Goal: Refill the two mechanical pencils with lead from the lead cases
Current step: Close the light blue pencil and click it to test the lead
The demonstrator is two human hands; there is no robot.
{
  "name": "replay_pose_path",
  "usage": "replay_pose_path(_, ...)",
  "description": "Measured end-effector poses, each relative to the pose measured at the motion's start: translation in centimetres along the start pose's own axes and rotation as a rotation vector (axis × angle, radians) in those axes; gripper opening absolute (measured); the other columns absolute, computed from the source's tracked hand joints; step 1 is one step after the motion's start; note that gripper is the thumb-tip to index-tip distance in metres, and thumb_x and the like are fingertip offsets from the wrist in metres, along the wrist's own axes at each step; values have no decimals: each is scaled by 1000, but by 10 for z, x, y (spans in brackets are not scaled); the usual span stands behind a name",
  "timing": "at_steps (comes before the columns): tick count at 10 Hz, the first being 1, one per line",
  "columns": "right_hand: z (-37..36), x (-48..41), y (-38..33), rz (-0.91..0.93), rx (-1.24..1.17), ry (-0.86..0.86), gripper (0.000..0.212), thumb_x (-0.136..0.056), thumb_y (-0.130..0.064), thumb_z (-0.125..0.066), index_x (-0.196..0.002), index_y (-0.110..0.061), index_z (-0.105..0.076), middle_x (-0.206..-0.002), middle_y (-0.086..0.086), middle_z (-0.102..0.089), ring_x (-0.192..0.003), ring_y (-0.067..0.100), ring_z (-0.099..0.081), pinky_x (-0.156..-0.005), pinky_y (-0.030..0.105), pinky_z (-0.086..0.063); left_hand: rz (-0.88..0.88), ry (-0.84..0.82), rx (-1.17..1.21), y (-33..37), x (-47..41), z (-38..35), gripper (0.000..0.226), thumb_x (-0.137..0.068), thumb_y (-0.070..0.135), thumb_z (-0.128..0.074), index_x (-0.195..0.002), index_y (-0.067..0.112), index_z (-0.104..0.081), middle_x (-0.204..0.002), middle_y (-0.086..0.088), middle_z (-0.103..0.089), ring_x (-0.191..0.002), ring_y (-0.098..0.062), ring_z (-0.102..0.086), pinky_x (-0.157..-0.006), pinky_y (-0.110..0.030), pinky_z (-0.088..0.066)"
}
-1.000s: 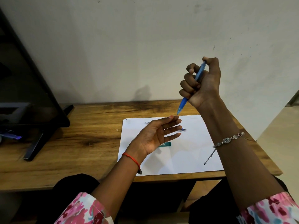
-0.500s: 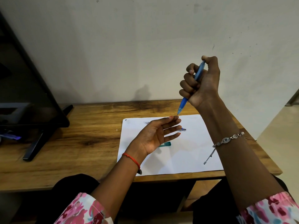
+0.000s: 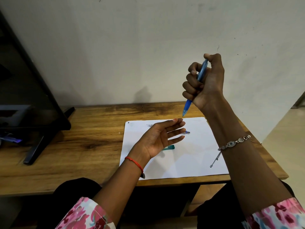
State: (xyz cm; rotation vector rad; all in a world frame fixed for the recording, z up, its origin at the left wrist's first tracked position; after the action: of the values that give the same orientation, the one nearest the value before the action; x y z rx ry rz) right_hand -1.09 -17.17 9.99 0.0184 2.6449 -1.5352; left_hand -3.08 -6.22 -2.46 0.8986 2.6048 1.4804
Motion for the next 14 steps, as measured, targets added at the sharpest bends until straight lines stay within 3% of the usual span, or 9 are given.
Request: replay_pose_path(14,-2,0,-1,14,29,-3,51,-90,-45,-28,-52,-13,-37,-34,-6,-19,-32,9,-13,-39,14,-15,17,-16,16,-2,-1,-2,25,-88,16,-53,-79,12,-76,-82,-2,-74,-76,-16,-71,-75,-32,-57)
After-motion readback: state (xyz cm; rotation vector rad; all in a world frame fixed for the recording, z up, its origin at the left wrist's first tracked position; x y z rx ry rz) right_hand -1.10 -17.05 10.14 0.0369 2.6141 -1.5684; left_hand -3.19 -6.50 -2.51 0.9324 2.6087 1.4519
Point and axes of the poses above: each hand's wrist, its own x-axis away from the middle knuckle, its own z-axis out of the back of the hand, y = z × x, the point moved 4 cm from there along -x, towards the middle knuckle
